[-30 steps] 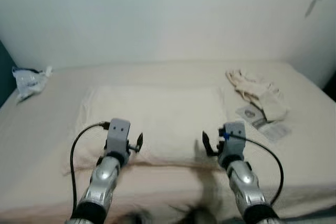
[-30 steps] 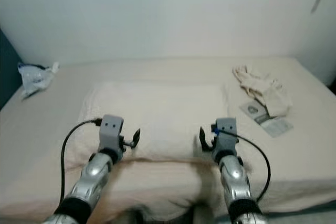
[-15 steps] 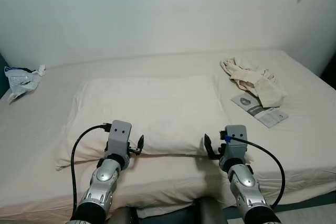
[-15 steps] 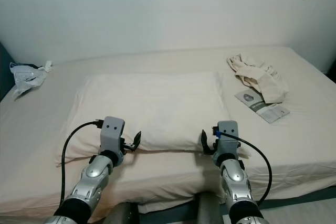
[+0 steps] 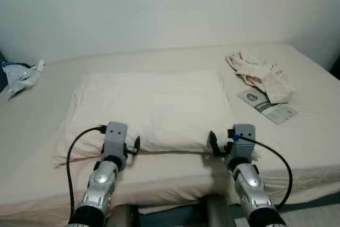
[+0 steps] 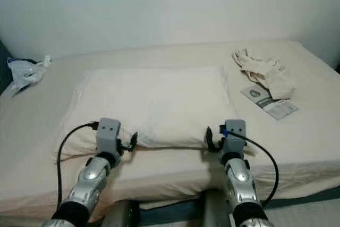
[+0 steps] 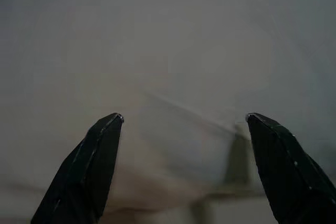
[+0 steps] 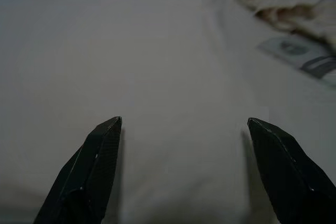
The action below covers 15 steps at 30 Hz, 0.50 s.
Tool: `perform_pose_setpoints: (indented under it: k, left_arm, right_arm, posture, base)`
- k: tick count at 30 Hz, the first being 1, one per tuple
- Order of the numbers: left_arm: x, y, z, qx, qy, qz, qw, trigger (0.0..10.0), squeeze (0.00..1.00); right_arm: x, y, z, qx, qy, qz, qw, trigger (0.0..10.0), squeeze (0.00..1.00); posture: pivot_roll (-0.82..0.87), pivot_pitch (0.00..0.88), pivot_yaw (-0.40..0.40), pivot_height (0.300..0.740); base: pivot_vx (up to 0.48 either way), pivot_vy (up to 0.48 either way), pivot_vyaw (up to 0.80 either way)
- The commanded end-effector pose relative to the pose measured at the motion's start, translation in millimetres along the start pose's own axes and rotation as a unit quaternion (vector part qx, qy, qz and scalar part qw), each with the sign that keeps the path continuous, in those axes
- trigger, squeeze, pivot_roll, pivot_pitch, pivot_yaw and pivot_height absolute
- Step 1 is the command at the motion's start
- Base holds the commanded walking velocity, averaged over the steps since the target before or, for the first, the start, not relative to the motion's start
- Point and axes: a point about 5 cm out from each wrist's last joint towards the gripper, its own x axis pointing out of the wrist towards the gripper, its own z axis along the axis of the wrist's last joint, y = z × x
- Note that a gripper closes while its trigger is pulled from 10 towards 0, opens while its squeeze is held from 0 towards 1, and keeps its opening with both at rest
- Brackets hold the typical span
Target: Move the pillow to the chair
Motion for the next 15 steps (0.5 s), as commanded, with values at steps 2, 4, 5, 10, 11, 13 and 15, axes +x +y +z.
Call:
perform_pose_setpoints:
  k: [2, 4, 5, 10, 11, 13, 15]
  left_arm:
    - [8.2, 18.1, 17.4, -0.020, -0.027, 0.032, 0.999, 10.0, 0.00]
    - [13.1, 22.2, 22.3, -0.023, -0.024, 0.032, 0.999, 10.0, 0.35]
    - [13.1, 22.2, 22.3, -0.023, -0.024, 0.032, 0.999, 10.0, 0.35]
    - [28.5, 25.0, 29.7, -0.042, 0.017, 0.008, 0.999, 10.0, 1.00]
    - [33.0, 26.7, 33.7, -0.052, 0.024, 0.013, 0.998, 10.0, 1.00]
    - [42.4, 33.3, 44.3, -0.084, 0.033, 0.028, 0.996, 10.0, 1.00]
    - [48.8, 39.0, 54.0, -0.105, 0.034, 0.033, 0.993, 10.0, 1.00]
  right_arm:
    - [8.5, -11.7, 19.8, 0.009, -0.041, -0.017, 0.999, 10.0, 0.00]
    - [12.3, -18.8, 24.9, 0.012, -0.042, -0.023, 0.999, 10.0, 0.00]
    - [12.3, -18.8, 24.9, 0.012, -0.042, -0.023, 0.999, 10.0, 0.00]
    - [22.0, -30.3, 31.8, 0.050, -0.017, -0.008, 0.999, 10.0, 1.00]
    - [25.0, -34.2, 32.9, 0.080, -0.006, -0.014, 0.997, 10.0, 1.00]
    - [30.8, -43.2, 38.1, 0.144, 0.000, -0.030, 0.989, 10.0, 1.00]
    - [34.7, -48.4, 42.9, 0.185, -0.001, -0.037, 0.982, 10.0, 1.00]
  posture:
    - [-0.01, 0.079, 0.047, 0.581]
    - [0.00, 0.084, 0.047, 0.581]
    - [0.00, 0.084, 0.047, 0.581]
    - [0.02, 0.127, 0.057, 0.581]
    - [0.02, 0.144, 0.063, 0.581]
    - [0.04, 0.185, 0.075, 0.581]
    - [0.05, 0.213, 0.085, 0.581]
  base:
    - [0.000, 0.000, 0.00]
    - [0.000, 0.000, 0.00]
    - [0.000, 0.000, 0.00]
    - [0.000, 0.000, 0.00]
    - [0.000, 0.000, 0.00]
    - [0.000, 0.000, 0.00]
    - [0.000, 0.000, 0.00]
